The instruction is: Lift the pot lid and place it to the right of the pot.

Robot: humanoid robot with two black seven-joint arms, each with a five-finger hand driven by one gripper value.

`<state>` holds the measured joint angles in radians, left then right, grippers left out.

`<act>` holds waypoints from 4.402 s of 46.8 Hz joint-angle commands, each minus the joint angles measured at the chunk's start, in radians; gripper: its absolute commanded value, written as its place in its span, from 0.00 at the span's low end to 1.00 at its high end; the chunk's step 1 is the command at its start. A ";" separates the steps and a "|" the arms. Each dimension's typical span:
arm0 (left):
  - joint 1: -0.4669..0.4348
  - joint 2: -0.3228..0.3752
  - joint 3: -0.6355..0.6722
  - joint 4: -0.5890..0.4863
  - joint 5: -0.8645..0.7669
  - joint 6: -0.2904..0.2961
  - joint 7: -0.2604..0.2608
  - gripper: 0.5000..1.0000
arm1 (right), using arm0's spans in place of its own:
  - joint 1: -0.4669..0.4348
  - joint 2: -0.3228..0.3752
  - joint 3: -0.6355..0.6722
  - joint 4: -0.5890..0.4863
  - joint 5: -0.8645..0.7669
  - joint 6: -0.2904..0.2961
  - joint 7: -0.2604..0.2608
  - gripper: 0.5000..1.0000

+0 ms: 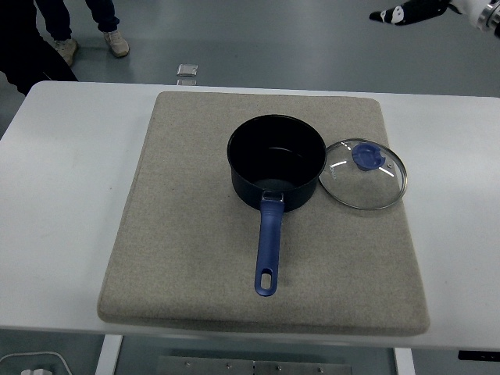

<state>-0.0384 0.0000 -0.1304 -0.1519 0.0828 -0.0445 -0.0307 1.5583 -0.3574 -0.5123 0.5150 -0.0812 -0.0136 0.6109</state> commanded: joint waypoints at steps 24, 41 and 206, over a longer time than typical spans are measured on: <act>0.000 0.000 0.000 0.000 0.000 0.000 0.000 1.00 | -0.135 0.074 0.067 -0.018 0.492 -0.111 0.000 0.83; -0.002 0.000 0.000 0.000 0.000 0.000 0.000 1.00 | -0.204 0.115 0.098 0.019 0.762 -0.117 -0.098 0.83; 0.000 0.000 0.000 0.000 0.000 0.000 0.000 1.00 | -0.254 0.124 0.212 0.019 1.069 -0.054 -0.166 0.85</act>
<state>-0.0384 0.0000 -0.1304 -0.1519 0.0828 -0.0445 -0.0307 1.3065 -0.2347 -0.3001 0.5337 1.0070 -0.0660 0.4390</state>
